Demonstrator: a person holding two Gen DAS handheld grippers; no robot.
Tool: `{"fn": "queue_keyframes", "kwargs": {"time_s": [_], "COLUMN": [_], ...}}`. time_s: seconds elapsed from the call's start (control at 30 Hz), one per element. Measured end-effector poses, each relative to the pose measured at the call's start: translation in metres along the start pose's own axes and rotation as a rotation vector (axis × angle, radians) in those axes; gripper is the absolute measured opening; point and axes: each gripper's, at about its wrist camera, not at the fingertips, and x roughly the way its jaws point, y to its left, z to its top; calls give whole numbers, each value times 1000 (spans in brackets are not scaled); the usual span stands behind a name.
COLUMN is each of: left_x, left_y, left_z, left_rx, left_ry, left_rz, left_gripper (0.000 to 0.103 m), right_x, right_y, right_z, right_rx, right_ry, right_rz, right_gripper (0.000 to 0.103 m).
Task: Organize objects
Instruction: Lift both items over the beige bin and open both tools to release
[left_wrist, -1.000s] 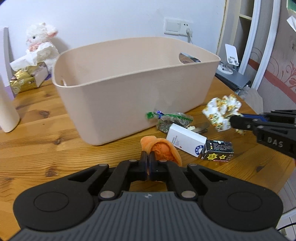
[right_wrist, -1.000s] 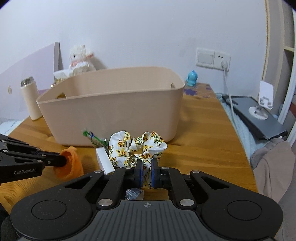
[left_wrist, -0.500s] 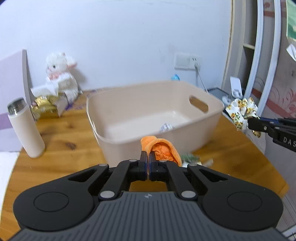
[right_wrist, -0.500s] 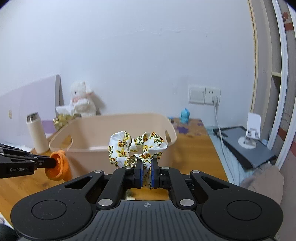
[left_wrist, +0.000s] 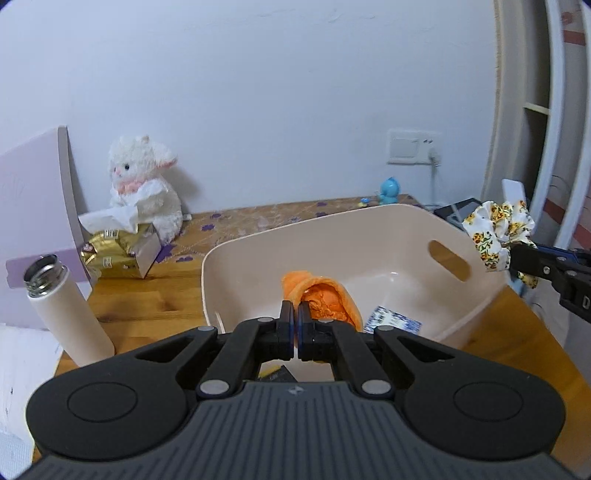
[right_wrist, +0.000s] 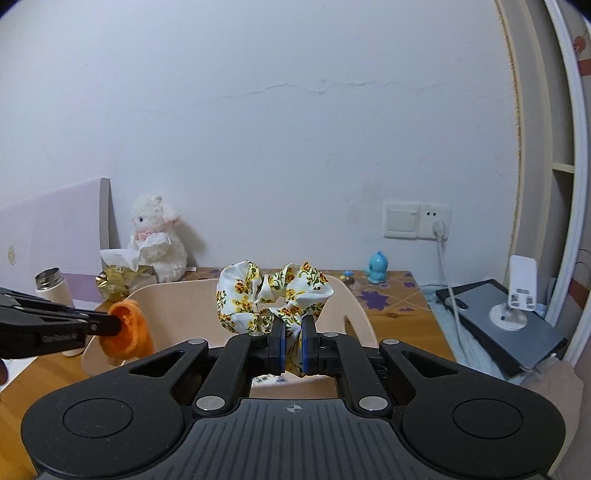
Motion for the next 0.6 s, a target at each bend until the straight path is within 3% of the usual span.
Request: {"fn": "queue_keyframes", "kwargs": {"time_s": [0.43, 0.6], "left_x": [76, 81], "left_y": [-6, -5], "left_z": [-15, -13], "left_rx": [25, 19], "left_ry": [164, 188], "left_rz": [91, 58], "left_gripper": [2, 4], "right_x": [79, 88], "right_y": [23, 30], "right_z": [-22, -24], "right_rx": [-68, -107], "right_ry": [156, 187], "right_rz": [-10, -8], "right_gripper": [7, 11]}}
